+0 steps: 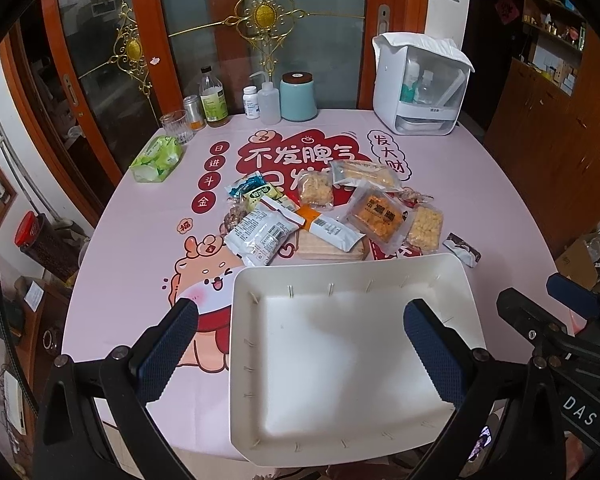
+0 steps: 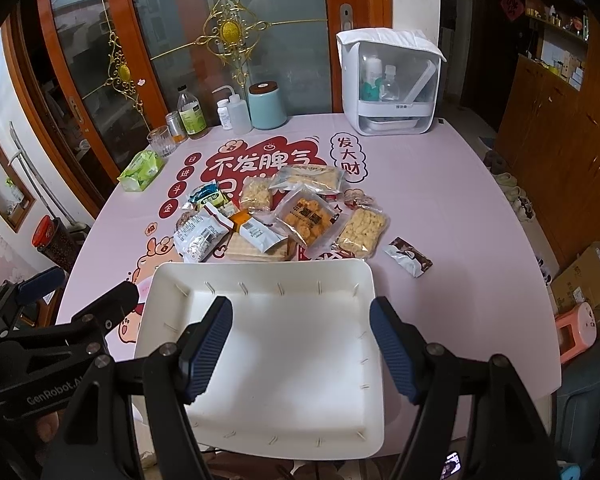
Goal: Organize snacks
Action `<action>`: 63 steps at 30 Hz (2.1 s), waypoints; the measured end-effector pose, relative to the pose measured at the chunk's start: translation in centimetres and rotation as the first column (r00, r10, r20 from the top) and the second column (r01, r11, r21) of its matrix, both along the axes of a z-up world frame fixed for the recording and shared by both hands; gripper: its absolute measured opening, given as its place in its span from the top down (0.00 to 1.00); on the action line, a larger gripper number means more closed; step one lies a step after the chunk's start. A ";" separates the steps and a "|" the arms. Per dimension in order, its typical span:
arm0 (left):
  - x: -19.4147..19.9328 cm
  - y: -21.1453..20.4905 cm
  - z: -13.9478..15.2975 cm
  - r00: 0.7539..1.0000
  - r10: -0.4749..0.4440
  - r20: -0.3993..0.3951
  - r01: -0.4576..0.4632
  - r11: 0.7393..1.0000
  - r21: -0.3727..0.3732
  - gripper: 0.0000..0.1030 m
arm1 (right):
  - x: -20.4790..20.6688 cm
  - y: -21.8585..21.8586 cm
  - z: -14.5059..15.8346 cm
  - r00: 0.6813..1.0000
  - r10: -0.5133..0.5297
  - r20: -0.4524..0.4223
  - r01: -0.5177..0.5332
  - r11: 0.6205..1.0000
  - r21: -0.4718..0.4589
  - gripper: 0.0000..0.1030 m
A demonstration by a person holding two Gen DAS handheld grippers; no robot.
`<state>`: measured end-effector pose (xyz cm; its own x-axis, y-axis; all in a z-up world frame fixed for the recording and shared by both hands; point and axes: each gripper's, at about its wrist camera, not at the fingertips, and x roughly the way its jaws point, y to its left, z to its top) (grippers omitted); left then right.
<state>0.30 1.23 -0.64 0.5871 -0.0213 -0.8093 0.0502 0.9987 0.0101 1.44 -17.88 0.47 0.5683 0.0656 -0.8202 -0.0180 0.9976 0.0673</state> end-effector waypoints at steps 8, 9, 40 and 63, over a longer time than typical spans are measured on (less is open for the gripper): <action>-0.2 0.4 0.2 1.000 -0.003 0.005 0.003 1.000 -0.003 0.01 | 0.0 -0.1 0.0 1.000 -0.005 -0.002 0.005 1.000 0.002 0.30; -0.2 0.2 -0.1 1.000 -0.005 0.003 0.005 1.000 -0.002 0.01 | 0.0 -0.1 -0.1 1.000 -0.007 -0.003 0.007 1.000 0.002 0.30; 3.2 1.4 0.4 0.998 -0.057 0.032 0.056 0.998 0.027 0.01 | 2.8 0.7 0.4 0.998 -0.070 -0.001 0.070 0.997 -0.018 0.30; 10.7 1.2 -1.2 0.983 -0.185 0.006 0.185 0.981 -0.057 0.01 | 5.4 -1.3 1.0 0.990 -0.140 0.003 0.139 0.975 -0.173 0.30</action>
